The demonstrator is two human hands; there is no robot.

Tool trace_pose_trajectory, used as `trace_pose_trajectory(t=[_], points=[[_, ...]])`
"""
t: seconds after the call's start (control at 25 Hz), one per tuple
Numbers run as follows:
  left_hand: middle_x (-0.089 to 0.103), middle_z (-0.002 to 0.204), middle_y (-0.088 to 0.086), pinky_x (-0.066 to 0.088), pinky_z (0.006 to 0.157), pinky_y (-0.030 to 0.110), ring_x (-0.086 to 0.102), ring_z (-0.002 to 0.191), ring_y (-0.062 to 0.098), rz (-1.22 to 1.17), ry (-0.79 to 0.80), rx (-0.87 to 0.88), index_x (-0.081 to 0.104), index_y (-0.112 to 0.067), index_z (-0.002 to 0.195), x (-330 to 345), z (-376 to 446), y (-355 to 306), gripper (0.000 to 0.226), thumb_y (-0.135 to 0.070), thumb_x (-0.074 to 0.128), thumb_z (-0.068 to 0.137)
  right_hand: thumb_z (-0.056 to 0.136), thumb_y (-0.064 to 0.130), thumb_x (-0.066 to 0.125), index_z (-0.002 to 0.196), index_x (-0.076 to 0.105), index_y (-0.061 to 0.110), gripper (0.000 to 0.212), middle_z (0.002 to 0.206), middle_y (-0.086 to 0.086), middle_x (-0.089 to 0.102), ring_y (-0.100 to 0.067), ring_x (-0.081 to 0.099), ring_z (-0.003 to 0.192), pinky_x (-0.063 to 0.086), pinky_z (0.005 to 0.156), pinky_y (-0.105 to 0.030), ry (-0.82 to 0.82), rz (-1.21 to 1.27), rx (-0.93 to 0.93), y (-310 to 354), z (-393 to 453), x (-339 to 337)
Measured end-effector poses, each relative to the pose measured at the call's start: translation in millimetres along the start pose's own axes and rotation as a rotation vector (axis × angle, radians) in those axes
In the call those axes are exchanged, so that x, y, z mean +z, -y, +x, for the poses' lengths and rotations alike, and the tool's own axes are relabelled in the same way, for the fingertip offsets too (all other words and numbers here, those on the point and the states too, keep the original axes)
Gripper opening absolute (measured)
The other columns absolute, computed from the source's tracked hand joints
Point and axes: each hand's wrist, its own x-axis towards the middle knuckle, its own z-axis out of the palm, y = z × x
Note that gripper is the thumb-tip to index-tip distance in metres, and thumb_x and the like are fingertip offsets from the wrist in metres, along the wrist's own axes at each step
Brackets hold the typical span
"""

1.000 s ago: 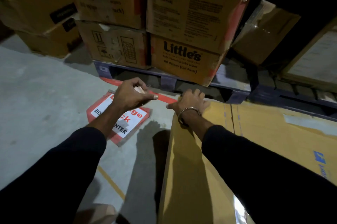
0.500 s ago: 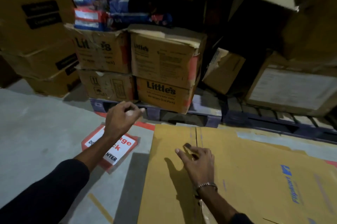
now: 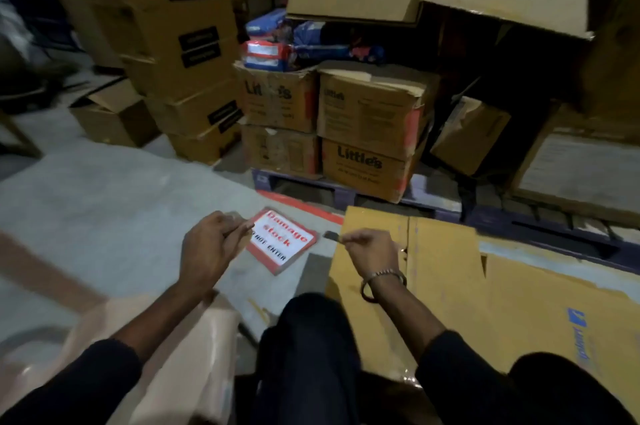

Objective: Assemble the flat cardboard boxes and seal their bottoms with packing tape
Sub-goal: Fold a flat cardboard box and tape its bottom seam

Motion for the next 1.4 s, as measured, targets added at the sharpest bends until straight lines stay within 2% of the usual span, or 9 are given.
trace_pose_trajectory(t=[0.12,0.28,0.4,0.52,0.64,0.8,0.96,1.12,1.4], points=[[0.053,0.078,-0.005,0.042,0.058,0.030,0.060,0.073,0.026,0.139,0.044,0.045,0.082,-0.024,0.098,-47,-58,41,0.038,-0.043,0.049,0.100,0.079,0.024,0.084,0.084,0.085,0.024,0.005,0.091,0.004,0.080,-0.013,0.071,0.090,0.052,0.079,-0.022,0.282,-0.104,-0.149,59,-38,43],[0.048,0.079,-0.002,0.049,0.061,0.035,0.057,0.073,0.030,0.263,0.118,-0.069,0.075,-0.021,0.102,-77,-145,105,0.050,-0.049,0.034,0.105,0.080,0.019,0.064,0.097,0.083,0.015,0.026,0.101,-0.008,0.079,-0.029,0.070,0.104,0.055,0.092,-0.031,0.547,-0.233,-0.332,93,-113,130],[0.060,0.092,0.007,0.054,0.058,0.039,0.059,0.084,0.035,0.361,0.137,-0.158,0.073,-0.022,0.120,-71,-197,125,0.047,-0.045,0.035,0.104,0.086,0.016,0.061,0.129,0.068,0.021,0.043,0.112,-0.013,0.073,-0.036,0.064,0.108,0.053,0.089,-0.038,0.548,-0.414,-0.591,95,-153,174],[0.069,0.101,0.012,0.056,0.058,0.039,0.067,0.089,0.036,0.350,0.060,-0.220,0.074,-0.019,0.125,-52,-235,119,0.053,-0.047,0.031,0.110,0.090,0.001,0.058,0.119,0.068,0.012,0.032,0.106,-0.016,0.071,-0.040,0.067,0.099,0.053,0.073,-0.041,0.516,-0.581,-0.846,84,-159,200],[0.072,0.103,0.021,0.057,0.073,0.043,0.069,0.090,0.039,0.328,-0.049,-0.184,0.073,-0.003,0.125,-31,-242,106,0.042,-0.028,0.047,0.106,0.084,-0.006,0.061,0.127,0.069,0.013,0.047,0.109,-0.008,0.073,-0.032,0.072,0.092,0.057,0.067,-0.036,0.486,-0.673,-0.939,66,-152,220],[0.069,0.108,0.020,0.053,0.088,0.042,0.064,0.099,0.035,0.209,-0.014,-0.296,0.064,-0.001,0.137,-20,-221,100,0.048,-0.031,0.055,0.101,0.091,-0.007,0.050,0.130,0.063,0.005,0.043,0.132,-0.013,0.063,-0.036,0.069,0.108,0.058,0.085,-0.044,0.554,-0.761,-0.962,55,-151,231],[0.067,0.120,0.013,0.053,0.096,0.043,0.061,0.112,0.030,0.044,0.075,-0.447,0.058,-0.012,0.146,-20,-204,90,0.065,-0.043,0.060,0.089,0.093,0.000,0.053,0.131,0.062,0.009,0.040,0.133,-0.010,0.064,-0.031,0.063,0.122,0.057,0.086,-0.045,0.540,-0.785,-0.972,53,-150,233],[0.064,0.127,0.004,0.053,0.101,0.045,0.060,0.119,0.026,0.015,0.133,-0.523,0.046,-0.019,0.154,-30,-201,93,0.078,-0.046,0.069,0.085,0.089,0.003,0.057,0.123,0.064,0.020,0.038,0.115,-0.004,0.071,-0.031,0.069,0.104,0.058,0.080,-0.042,0.524,-0.660,-0.813,58,-142,222],[0.060,0.098,-0.006,0.052,0.078,0.042,0.063,0.092,0.023,0.099,0.008,-0.337,0.075,-0.028,0.106,-42,-134,38,0.034,-0.051,0.065,0.083,0.094,0.030,0.066,0.135,0.064,0.021,0.042,0.136,-0.006,0.065,-0.028,0.058,0.127,0.046,0.104,-0.037,0.484,-0.506,-0.575,95,-83,128]])
